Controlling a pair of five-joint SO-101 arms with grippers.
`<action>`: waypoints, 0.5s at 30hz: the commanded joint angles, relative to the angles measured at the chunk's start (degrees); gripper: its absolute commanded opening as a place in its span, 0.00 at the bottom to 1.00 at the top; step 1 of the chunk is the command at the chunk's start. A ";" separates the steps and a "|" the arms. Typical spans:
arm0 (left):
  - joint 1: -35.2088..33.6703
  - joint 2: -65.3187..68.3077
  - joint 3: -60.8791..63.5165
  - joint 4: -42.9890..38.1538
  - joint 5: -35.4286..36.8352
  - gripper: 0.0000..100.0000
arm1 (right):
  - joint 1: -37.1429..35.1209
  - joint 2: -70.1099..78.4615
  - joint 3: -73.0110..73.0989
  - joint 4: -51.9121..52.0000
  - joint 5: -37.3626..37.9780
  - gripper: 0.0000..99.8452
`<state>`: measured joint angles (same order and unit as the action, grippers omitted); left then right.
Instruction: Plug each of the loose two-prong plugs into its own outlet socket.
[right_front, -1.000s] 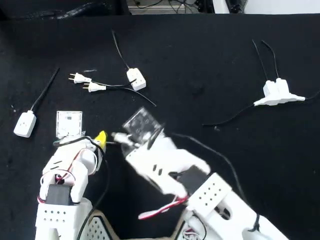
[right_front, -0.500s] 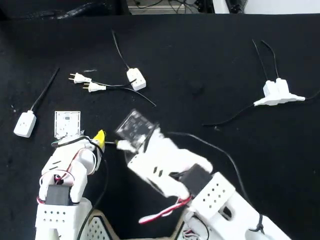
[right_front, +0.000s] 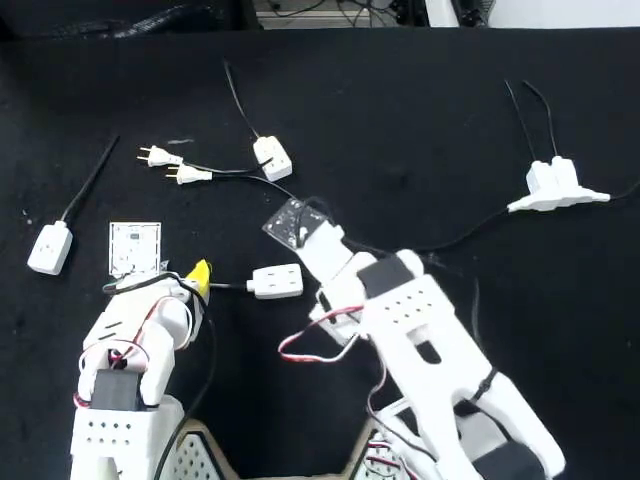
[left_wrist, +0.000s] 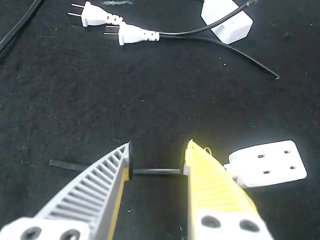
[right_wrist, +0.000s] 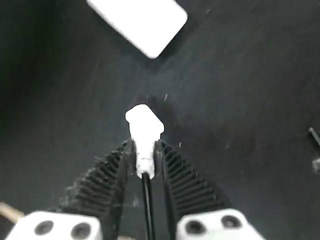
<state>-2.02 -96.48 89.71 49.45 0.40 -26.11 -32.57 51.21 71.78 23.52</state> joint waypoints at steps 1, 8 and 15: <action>-0.48 -0.44 -1.27 -0.79 0.09 0.19 | 1.23 0.75 -5.32 5.10 1.41 0.01; -0.66 -0.44 -1.27 -0.79 0.09 0.19 | 5.98 6.81 -5.41 4.84 1.49 0.01; -0.66 -0.44 -1.27 -0.79 0.09 0.19 | 8.62 10.59 -5.32 0.26 12.48 0.01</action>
<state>-2.02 -96.48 89.71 49.45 0.40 -19.08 -22.29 48.75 74.24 30.37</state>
